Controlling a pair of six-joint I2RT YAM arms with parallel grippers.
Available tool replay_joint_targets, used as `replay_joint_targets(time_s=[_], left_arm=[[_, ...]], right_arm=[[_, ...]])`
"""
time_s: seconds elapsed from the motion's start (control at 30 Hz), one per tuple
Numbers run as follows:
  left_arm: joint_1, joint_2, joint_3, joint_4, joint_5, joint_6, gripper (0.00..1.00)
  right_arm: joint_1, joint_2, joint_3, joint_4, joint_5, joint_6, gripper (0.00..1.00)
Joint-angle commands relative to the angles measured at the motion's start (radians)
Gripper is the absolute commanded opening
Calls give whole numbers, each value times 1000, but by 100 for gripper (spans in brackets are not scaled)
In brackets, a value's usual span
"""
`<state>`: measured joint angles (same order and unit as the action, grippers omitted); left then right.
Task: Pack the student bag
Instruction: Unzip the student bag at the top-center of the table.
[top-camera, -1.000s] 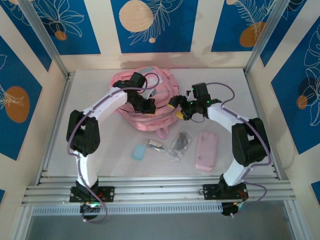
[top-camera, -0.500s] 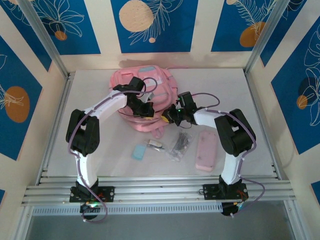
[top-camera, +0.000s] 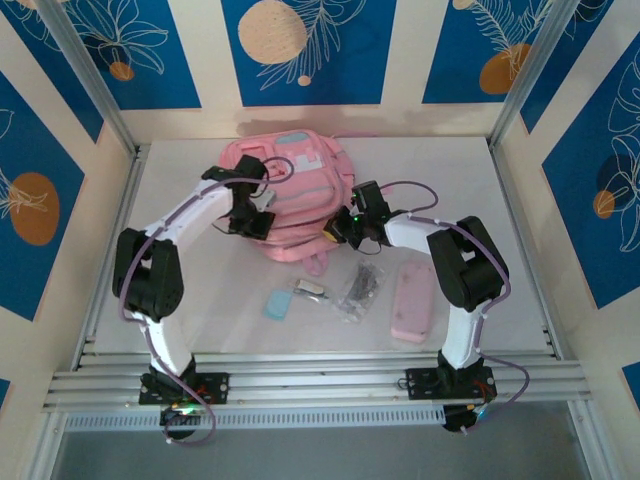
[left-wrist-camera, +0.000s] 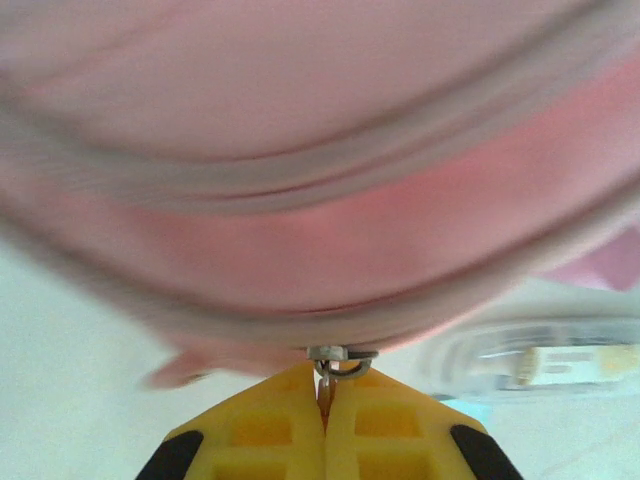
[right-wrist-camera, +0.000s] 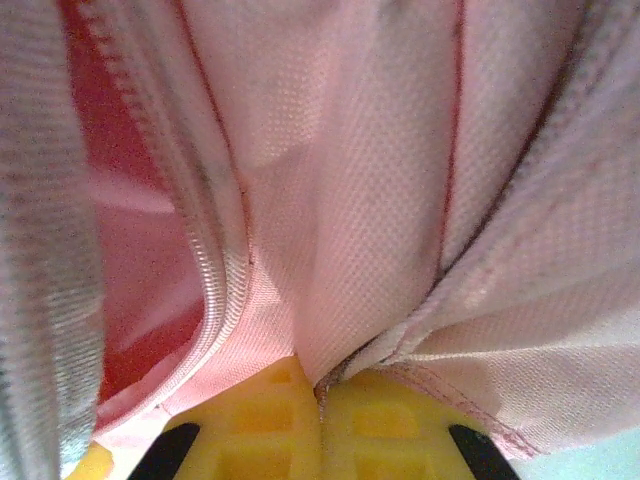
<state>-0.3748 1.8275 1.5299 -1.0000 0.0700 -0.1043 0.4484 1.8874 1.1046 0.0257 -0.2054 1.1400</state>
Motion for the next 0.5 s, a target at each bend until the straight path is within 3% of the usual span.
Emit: replay_joint_targets(time_s=[0.0,0.1,0.3,0.33,0.47], left_arm=[[55,-44,-12,-104,-237,69,0],[108,-28,-8,-51,-314,100,0],[169,-3,-1,140,-348,247,0],[171,1,-2,162,-330,282,0],[170,3,9,175,-58,336,0]], right_arm=[[-36,-6,29,-104,123,-70,0],[-54,-11,29,-119,135,-88,0],[-99,-10,48,-153,148,-147,0],[-102,-7,52,-152,144,-156,0],[-104,5,96,-162,132,-203,0]])
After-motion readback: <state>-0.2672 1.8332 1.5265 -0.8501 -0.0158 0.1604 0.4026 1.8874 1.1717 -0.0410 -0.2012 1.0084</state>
